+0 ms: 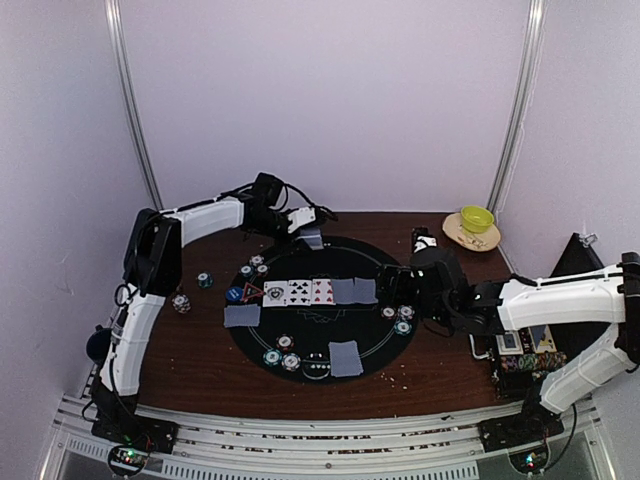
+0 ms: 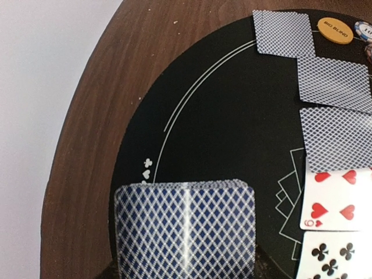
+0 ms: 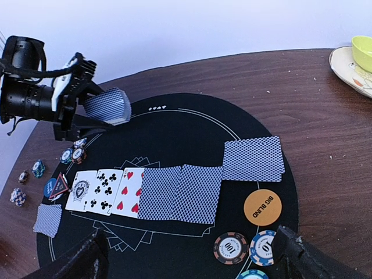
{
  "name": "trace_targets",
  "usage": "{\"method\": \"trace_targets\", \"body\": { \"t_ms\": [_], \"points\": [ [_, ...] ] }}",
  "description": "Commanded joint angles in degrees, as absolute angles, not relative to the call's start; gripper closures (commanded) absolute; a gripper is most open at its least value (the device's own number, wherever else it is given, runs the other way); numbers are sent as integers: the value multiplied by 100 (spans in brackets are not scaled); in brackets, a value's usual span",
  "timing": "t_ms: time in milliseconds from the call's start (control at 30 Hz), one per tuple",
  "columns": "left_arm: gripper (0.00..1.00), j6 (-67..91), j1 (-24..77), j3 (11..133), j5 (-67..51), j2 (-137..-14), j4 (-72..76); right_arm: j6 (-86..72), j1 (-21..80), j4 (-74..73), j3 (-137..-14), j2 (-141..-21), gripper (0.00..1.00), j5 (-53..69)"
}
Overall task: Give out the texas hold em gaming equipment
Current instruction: Place the face-down deck piles on the poker table mat.
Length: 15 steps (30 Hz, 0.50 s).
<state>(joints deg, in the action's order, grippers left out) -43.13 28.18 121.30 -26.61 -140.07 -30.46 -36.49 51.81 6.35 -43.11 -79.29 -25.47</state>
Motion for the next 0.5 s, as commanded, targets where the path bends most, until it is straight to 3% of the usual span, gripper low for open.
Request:
{"method": "trace_targets", "body": {
  "t_ms": [0,467],
  "points": [
    [47,-4640,3049,12470,-2185,-14405,-2787,-3777,5333,713,-4252,-7919,0,-2821],
    [47,-5279,3245,12816,-1244,-15145,-2108,-3860,5681,684,-4303,-8066,0,-3057]
  ]
}}
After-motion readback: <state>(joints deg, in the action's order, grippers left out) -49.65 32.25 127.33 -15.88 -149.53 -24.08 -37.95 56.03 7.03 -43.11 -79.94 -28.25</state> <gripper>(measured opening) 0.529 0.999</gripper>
